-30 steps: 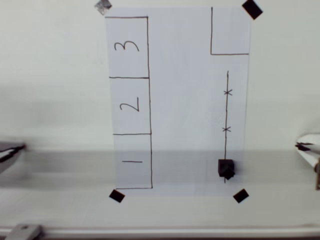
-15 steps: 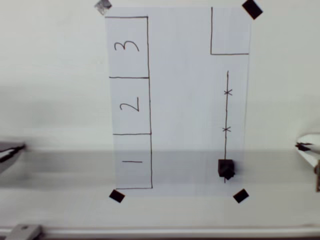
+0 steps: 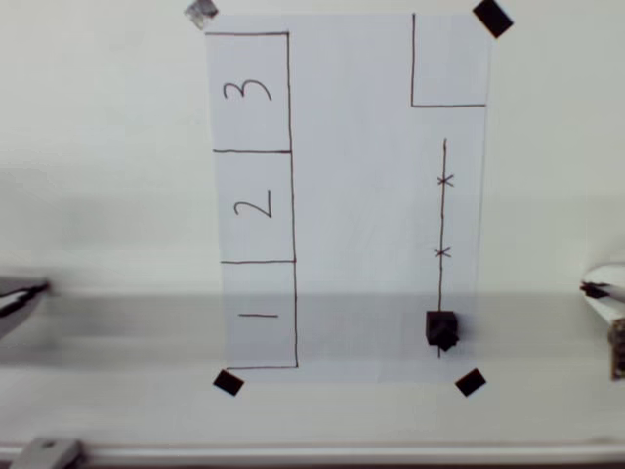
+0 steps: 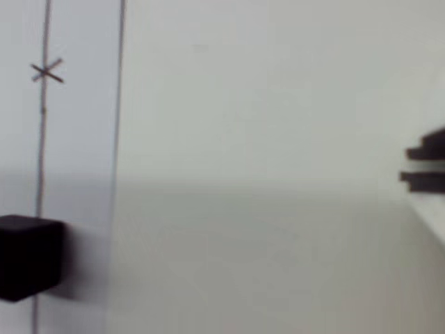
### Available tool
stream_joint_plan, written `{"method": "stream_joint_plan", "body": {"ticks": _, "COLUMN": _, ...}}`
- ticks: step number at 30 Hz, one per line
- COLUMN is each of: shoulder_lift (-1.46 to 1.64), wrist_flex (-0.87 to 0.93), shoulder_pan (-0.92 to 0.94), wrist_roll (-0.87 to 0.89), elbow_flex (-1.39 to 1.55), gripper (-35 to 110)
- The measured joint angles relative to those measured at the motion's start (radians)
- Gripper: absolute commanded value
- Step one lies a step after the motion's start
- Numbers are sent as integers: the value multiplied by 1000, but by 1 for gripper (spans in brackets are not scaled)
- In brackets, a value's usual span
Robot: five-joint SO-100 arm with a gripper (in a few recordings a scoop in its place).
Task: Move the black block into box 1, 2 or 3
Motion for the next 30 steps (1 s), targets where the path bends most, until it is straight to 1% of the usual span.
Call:
{"method": "stream_joint_plan", "body": {"ticks": 9, "shoulder_lift": -492, "wrist_flex": -3, "shoulder_pan": -64, "wrist_roll": 89, "elbow_flex": -365, "gripper": 2}}
{"method": "stream_joint_plan", "body": {"ticks": 17, "shoulder_lift": -781, "wrist_flex": -55, "shoulder_pan": -71, "wrist_roll": 143, "elbow_flex": -632, "gripper": 2}}
{"method": "stream_joint_plan", "body": {"ticks": 23, "shoulder_lift": -962, "wrist_flex": -109, "shoulder_pan": -77, "wrist_roll": 178, "elbow_flex": -762, "gripper": 4}}
{"method": "stream_joint_plan", "body": {"ticks": 27, "shoulder_lift": -1075, "wrist_flex": -133, "shoulder_pan": -95, "wrist_roll": 190, "elbow_flex": -856, "gripper": 7}}
{"method": "stream_joint_plan", "body": {"ticks": 30, "shoulder_lift": -1147, "wrist_flex": -141, "shoulder_pan": -97, "wrist_roll": 192, "elbow_flex": -914, "gripper": 12}}
